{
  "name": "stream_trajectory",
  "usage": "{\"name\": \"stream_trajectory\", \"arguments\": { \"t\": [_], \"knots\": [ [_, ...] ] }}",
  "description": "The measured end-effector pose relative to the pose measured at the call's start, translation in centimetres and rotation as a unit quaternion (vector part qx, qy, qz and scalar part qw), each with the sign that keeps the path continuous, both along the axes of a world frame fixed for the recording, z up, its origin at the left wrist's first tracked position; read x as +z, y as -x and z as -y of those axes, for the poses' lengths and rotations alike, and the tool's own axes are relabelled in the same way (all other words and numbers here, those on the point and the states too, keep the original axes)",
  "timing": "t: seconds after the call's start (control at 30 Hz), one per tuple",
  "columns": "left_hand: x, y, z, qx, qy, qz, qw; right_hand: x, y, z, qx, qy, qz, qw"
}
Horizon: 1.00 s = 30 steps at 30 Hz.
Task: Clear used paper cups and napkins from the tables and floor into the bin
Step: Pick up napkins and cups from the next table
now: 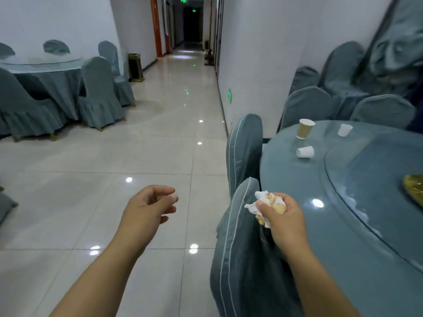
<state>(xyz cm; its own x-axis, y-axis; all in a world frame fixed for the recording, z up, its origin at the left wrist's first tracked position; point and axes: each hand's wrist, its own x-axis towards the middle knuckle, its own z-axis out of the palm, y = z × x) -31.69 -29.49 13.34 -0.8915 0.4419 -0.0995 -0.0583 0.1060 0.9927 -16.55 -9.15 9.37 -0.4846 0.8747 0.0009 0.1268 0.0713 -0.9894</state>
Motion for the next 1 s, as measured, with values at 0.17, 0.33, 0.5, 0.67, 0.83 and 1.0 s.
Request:
{"name": "stream_trajectory", "arguments": {
  "t": [0.17, 0.33, 0.5, 0.67, 0.83, 1.0],
  "knots": [
    [0.3, 7.0, -2.5, -0.090, -0.003, 0.011, 0.996, 0.7, 4.6, 0.3, -0.081, -0.012, 0.006, 0.997],
    [-0.5, 13.6, -5.9, -0.174, 0.019, -0.014, 0.985, 0.4, 8.2, -2.7, -0.170, -0.026, 0.030, 0.985],
    [-0.4, 22.9, -11.9, -0.204, 0.006, -0.038, 0.978, 0.5, 14.8, -8.7, -0.225, -0.050, 0.023, 0.973],
    [0.1, 30.3, -19.0, -0.262, 0.019, -0.043, 0.964, 1.5, 21.2, -13.3, -0.245, -0.055, 0.023, 0.968],
    [0.0, 36.5, -25.4, -0.281, 0.006, -0.018, 0.959, 2.2, 26.9, -17.0, -0.246, -0.058, 0.048, 0.966],
    [-0.6, 41.7, -32.4, -0.328, 0.007, -0.005, 0.945, 2.2, 32.3, -21.5, -0.273, -0.051, 0.057, 0.959]
  ]
}}
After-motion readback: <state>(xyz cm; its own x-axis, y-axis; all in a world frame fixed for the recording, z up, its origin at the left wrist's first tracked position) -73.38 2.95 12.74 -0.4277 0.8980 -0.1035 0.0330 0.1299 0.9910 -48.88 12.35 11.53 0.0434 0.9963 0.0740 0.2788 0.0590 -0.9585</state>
